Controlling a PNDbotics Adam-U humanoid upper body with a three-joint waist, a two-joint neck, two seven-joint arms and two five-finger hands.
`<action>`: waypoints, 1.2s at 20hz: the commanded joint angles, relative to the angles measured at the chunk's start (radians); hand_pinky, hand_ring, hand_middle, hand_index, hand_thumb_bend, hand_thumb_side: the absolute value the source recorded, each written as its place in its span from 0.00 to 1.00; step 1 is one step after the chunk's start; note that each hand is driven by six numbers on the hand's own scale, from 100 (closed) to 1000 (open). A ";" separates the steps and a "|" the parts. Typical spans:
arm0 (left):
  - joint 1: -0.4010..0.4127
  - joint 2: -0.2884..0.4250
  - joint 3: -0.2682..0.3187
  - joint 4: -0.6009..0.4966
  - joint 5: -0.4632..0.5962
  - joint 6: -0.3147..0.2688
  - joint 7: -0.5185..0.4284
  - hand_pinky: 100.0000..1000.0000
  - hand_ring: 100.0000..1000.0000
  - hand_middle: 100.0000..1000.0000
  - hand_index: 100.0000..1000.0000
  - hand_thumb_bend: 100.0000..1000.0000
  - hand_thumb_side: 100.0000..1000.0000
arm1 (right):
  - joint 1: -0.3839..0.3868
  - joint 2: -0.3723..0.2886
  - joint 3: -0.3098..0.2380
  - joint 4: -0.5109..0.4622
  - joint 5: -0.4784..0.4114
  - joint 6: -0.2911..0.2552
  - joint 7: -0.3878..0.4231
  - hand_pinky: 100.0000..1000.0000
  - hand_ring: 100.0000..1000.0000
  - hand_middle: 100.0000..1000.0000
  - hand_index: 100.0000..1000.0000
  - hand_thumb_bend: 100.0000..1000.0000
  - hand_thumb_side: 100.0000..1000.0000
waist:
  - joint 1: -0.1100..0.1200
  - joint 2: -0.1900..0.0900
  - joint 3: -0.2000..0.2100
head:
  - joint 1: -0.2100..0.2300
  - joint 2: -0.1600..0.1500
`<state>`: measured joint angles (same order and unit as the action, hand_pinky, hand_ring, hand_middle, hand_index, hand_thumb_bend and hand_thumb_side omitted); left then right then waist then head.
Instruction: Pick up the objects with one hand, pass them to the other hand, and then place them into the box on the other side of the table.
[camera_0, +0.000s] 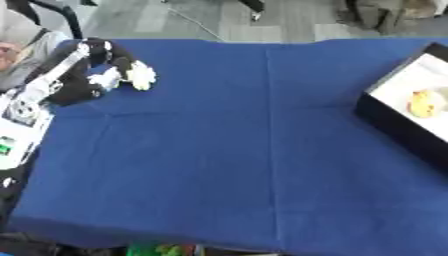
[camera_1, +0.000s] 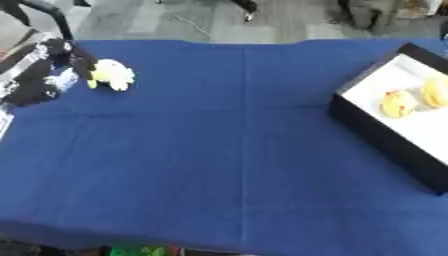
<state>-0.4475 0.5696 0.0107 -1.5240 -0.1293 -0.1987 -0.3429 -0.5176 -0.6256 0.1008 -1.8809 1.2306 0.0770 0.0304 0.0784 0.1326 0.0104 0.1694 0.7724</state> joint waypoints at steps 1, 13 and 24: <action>-0.061 0.096 0.001 0.073 -0.066 -0.044 0.034 0.76 0.54 0.56 0.70 0.00 0.38 | -0.001 0.018 0.039 -0.110 -0.036 -0.075 -0.004 0.86 0.80 0.81 0.93 0.25 0.00 | 0.000 -0.013 -0.006 | 0.058 -0.002; -0.350 0.222 -0.033 0.444 -0.819 -0.357 0.301 0.79 0.76 0.75 0.84 0.52 0.20 | 0.009 0.117 0.087 -0.119 -0.120 -0.135 -0.079 0.85 0.81 0.78 0.94 0.08 0.00 | -0.008 0.045 -0.054 | 0.178 -0.002; -0.405 0.237 0.018 0.643 -1.004 -0.299 0.367 0.77 0.80 0.79 0.86 0.74 0.36 | 0.028 0.122 0.094 -0.119 -0.178 -0.118 -0.124 0.84 0.82 0.75 0.94 0.00 0.00 | -0.020 0.111 -0.105 | 0.239 -0.002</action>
<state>-0.8302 0.7648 0.0119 -0.8985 -1.1139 -0.5149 0.0197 -0.4832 -0.4909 0.1988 -1.9791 1.0656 -0.0441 -0.0828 0.0600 0.2586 -0.0948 0.3994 0.7723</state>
